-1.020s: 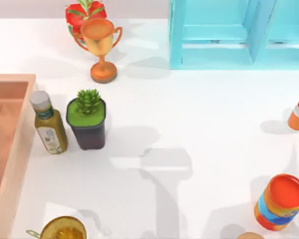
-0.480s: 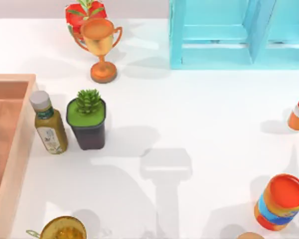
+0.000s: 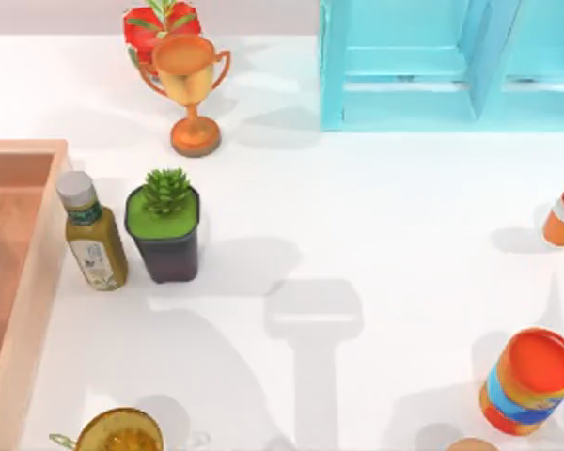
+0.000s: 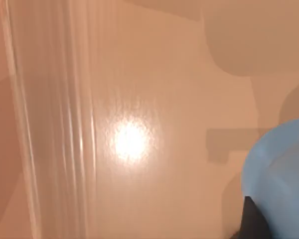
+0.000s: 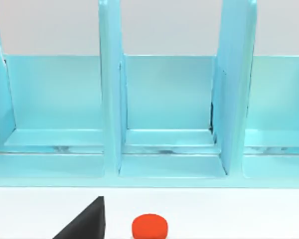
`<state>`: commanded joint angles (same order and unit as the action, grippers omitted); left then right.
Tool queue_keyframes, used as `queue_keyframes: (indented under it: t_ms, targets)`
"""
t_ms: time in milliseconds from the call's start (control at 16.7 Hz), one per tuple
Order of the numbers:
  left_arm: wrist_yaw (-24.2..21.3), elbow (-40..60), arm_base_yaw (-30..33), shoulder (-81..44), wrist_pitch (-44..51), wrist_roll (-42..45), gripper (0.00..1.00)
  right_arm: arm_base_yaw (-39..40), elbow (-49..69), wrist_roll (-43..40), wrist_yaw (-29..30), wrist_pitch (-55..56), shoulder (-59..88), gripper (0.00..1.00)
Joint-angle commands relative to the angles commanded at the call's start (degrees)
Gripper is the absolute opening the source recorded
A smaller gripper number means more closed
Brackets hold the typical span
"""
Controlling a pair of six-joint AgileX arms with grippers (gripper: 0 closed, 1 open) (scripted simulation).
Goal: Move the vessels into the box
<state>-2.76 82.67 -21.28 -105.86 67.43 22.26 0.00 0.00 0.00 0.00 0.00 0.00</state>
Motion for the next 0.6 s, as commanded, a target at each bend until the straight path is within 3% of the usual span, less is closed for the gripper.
queue_keyframes:
  t_ms: [600]
  targets:
    - [0.0,0.0,0.0,0.0,0.0,0.0,0.75,0.0,0.0,0.0,0.0,0.0,0.0,1.0]
